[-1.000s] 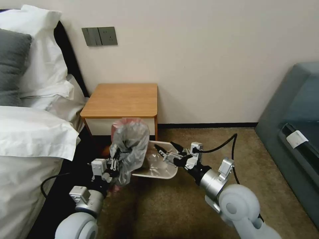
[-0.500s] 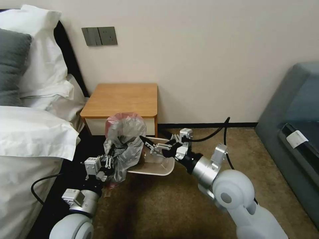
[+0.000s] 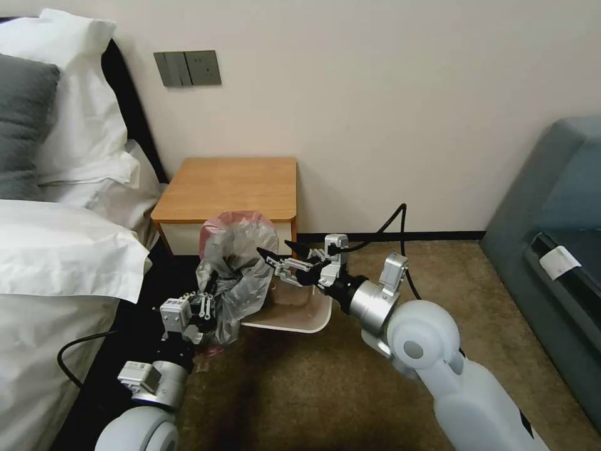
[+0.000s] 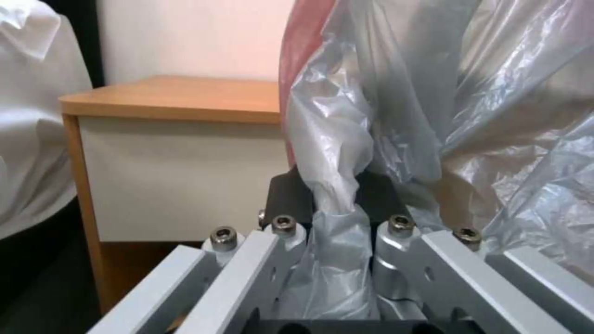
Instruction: Pick up the garbage bag from the table and place it over the trash can.
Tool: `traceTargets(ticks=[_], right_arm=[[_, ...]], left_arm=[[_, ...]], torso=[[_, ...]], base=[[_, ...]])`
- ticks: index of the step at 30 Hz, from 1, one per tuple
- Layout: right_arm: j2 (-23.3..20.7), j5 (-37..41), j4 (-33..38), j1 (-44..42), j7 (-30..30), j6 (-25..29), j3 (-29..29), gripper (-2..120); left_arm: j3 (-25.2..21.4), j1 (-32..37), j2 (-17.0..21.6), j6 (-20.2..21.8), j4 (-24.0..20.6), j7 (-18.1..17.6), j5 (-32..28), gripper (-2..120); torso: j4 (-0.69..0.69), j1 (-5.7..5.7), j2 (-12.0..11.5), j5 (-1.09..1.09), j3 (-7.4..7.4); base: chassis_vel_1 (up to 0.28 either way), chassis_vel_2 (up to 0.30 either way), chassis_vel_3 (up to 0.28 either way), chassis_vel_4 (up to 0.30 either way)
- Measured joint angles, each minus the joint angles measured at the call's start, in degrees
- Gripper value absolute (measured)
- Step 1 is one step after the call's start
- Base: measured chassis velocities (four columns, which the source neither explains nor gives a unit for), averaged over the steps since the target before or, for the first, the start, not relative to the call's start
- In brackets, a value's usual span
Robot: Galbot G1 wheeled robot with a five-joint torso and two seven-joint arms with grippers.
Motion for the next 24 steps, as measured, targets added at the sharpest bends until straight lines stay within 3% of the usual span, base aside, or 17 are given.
traceTargets(ticks=[13,15,24], right_arm=[[0.63,0.59,-0.48,0.82,0.72,0.21,-0.99,16],[0.73,0.48,-0.35,0.67,0.73,0.31,-0.66,4],[-0.15,1.07,0.21,0.9,3.04,0.27,1.76,0]], left_arm=[[0.26,0.13,-1.05,0.02,-0.23,-0.04,-0.13,10],[0.36,0.15,-1.23,0.21,-0.37,-0.28,-0.84,10],[0.54,0.09,-1.92,1.44,-0.39,-1.33,-3.32,10]], torso=[[0.0,0.0,0.0,0.0,0.0],[0.0,0.0,0.0,0.0,0.0],[0.0,0.0,0.0,0.0,0.0]], base=[[0.0,0.0,0.0,0.0],[0.0,0.0,0.0,0.0],[0.0,0.0,0.0,0.0]])
